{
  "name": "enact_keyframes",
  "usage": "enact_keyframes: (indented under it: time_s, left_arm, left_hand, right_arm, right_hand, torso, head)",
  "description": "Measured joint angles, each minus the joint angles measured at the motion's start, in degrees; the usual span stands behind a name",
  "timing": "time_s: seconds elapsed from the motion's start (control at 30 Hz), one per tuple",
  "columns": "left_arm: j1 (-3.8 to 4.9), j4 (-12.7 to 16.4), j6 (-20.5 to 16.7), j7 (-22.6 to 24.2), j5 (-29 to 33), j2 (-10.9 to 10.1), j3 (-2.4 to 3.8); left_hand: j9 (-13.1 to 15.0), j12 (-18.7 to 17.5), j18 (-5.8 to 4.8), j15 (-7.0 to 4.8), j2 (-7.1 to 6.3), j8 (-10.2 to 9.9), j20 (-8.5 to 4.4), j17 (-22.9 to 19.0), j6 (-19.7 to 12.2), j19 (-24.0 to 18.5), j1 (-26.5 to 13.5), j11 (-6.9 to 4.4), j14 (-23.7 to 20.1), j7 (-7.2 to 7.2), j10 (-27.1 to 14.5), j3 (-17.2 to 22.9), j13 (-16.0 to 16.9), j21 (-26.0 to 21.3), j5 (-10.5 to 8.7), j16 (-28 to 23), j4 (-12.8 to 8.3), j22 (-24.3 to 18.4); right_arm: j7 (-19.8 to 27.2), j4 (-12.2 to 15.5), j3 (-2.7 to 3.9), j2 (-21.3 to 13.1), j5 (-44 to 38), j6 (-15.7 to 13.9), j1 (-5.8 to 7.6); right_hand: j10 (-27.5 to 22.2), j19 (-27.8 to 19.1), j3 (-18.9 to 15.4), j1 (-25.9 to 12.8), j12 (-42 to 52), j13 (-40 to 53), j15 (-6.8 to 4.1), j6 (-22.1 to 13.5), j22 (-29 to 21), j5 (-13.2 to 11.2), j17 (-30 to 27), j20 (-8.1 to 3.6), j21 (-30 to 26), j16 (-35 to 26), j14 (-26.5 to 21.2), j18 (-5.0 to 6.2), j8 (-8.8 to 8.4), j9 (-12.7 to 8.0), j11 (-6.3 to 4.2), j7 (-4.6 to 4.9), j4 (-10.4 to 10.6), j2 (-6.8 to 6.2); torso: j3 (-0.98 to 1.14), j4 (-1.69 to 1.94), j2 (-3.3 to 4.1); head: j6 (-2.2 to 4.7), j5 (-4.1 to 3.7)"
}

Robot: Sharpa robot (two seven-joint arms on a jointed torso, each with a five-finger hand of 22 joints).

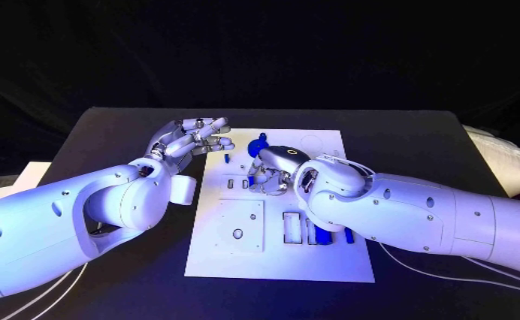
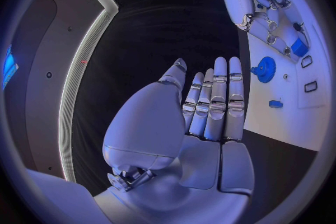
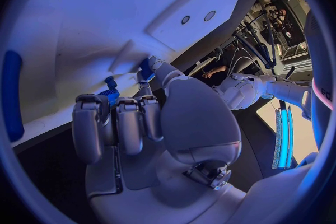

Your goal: Assemble the parts on the task board

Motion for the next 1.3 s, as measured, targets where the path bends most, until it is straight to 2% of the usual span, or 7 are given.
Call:
enact_keyframes:
  time_s: [0.4,0.6,0.73,0.9,0.97,1.13,1.3]
  left_arm:
    - [0.01,-0.06,0.06,-0.07,0.02,0.0,0.0]
    - [0.01,-0.11,0.09,-0.11,0.03,0.02,0.0]
    - [0.01,-0.12,0.1,-0.14,0.03,0.04,0.0]
    - [0.01,-0.12,0.14,-0.23,0.04,0.04,0.0]
    - [0.01,-0.12,0.17,-0.29,0.04,0.04,0.0]
    - [0.01,-0.23,0.23,-0.5,0.04,0.04,0.0]
    - [0.0,-0.49,0.26,-0.88,-0.02,0.05,0.0]
  left_hand:
    - [0.0,0.0,-0.01,0.0,0.0,0.0,0.0,0.0,0.0,0.0,0.0,0.0,0.0,0.0,0.0,0.0,0.0,0.0,0.0,0.0,0.0,0.0]
    - [0.0,0.0,0.0,0.0,0.0,0.0,0.0,-0.01,0.0,0.0,0.0,0.0,0.0,0.0,0.0,0.0,0.0,0.0,0.0,0.0,0.0,0.0]
    - [0.0,0.0,0.0,0.0,0.0,0.0,0.0,-0.01,0.0,0.0,0.0,0.0,0.0,0.0,0.0,0.0,0.0,0.0,0.0,0.0,0.0,0.0]
    - [0.0,0.0,0.0,0.0,0.0,0.0,0.0,0.07,0.0,0.0,0.0,0.0,0.0,0.0,0.0,0.23,0.0,0.0,0.0,0.0,-0.23,-0.02]
    - [0.0,0.0,0.0,0.0,0.0,0.0,0.0,0.16,0.0,0.0,0.0,0.0,0.0,0.0,0.0,0.24,0.0,0.0,0.0,0.0,-0.24,-0.05]
    - [0.0,0.0,0.0,0.0,0.0,0.0,0.0,0.16,0.0,0.0,0.0,0.0,0.0,0.0,0.0,0.24,0.0,0.0,0.0,0.0,-0.24,-0.05]
    - [0.0,0.0,0.0,0.08,0.0,0.0,-0.1,0.41,0.0,0.37,0.0,0.0,0.38,0.0,0.0,0.08,0.0,0.0,0.0,0.0,-0.41,-0.04]
  right_arm:
    - [-0.51,0.85,0.03,-0.73,-0.91,0.71,-0.04]
    - [-0.92,0.76,0.02,-0.7,-1.12,0.83,-0.08]
    - [-1.08,0.69,-0.01,-0.62,-1.21,0.79,-0.1]
    - [-1.16,0.6,-0.1,-0.57,-1.36,0.38,-0.2]
    - [-1.16,0.6,-0.17,-0.59,-1.41,-0.04,-0.28]
    - [-1.0,1.16,-0.32,-1.06,-1.49,-2.04,-0.51]
    - [-0.38,3.18,-0.23,-2.42,-1.55,-5.4,-0.55]
  right_hand:
    - [0.0,0.0,-0.1,-0.54,-0.22,-0.01,0.0,0.0,-0.01,0.28,-0.01,0.0,0.0,0.0,0.0,0.0,-0.01,0.73,0.0,0.0,0.09,-0.54]
    - [0.09,0.0,-0.9,-2.55,-1.78,-0.01,0.0,0.43,-0.01,0.5,-0.01,0.0,0.0,0.0,0.0,0.0,-0.81,0.57,0.08,-0.23,0.89,-1.92]
    - [0.09,0.0,-1.96,-4.42,-5.1,-0.02,0.45,-2.39,-0.01,0.74,-0.01,0.0,-0.18,0.0,0.18,0.0,-1.77,-0.41,0.94,0.86,1.52,-2.76]
    - [-0.66,-0.2,-3.33,-4.5,-7.7,-0.02,0.95,-6.78,-0.02,0.49,0.04,0.84,-0.24,0.0,0.11,0.0,-1.87,-0.87,1.98,1.8,1.89,-4.42]
    - [-0.78,-0.2,-3.64,-4.57,-8.18,-0.02,1.36,-7.33,-0.02,0.26,0.04,0.83,-0.24,0.0,0.1,0.0,-1.86,-0.79,2.1,1.96,1.9,-4.61]
    - [-0.78,0.0,-3.88,-4.33,-8.21,-0.03,1.36,-7.67,-0.02,0.26,0.04,1.03,-0.24,0.0,0.1,-0.01,-1.86,-0.76,2.1,2.07,2.13,-4.84]
    - [-0.98,-0.2,-5.18,-4.54,-8.44,-0.03,1.36,-7.94,-0.02,-0.34,0.03,1.24,-0.24,0.0,0.1,-0.01,-1.86,-0.76,2.3,2.16,2.79,-5.46]
  torso:
    - [0.02,-0.04,0.01]
    - [0.01,-0.02,0.01]
    - [-0.01,-0.02,0.01]
    - [-0.04,-0.04,0.01]
    - [-0.04,-0.04,0.01]
    - [-0.01,-0.02,0.01]
    - [0.02,-0.04,-0.03]
  head:
    - [-0.14,-0.04]
    - [-0.15,-0.17]
    - [-0.14,-0.2]
    - [-0.08,-0.26]
    - [-0.05,-0.29]
    - [-0.01,-0.32]
    - [0.04,-0.34]
